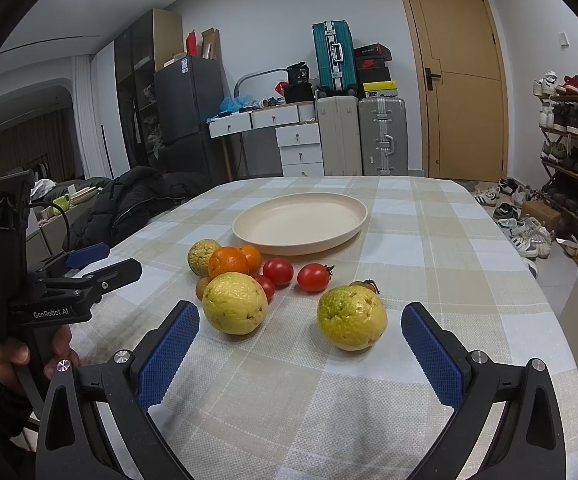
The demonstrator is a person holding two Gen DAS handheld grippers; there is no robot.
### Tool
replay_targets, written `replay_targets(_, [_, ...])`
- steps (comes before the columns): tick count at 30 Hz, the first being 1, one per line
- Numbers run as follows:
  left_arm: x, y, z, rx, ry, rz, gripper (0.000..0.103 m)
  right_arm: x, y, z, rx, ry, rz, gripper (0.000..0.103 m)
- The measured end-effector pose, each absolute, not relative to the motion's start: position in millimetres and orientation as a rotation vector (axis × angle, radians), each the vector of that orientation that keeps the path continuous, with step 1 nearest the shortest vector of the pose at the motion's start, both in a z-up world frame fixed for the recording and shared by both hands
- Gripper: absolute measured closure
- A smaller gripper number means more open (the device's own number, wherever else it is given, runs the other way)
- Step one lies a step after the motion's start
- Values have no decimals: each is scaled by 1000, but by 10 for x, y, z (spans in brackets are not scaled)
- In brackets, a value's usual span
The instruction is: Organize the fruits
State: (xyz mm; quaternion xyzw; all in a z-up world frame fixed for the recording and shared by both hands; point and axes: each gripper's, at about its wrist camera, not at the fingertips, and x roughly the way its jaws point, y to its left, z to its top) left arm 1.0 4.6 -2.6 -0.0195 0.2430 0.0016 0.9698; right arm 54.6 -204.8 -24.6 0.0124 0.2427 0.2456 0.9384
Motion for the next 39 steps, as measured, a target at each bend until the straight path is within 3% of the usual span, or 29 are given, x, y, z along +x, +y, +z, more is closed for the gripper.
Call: replay_targets(39, [10,52,-29,-41,491,3,1,539,-2037,-243,23,496,501,0])
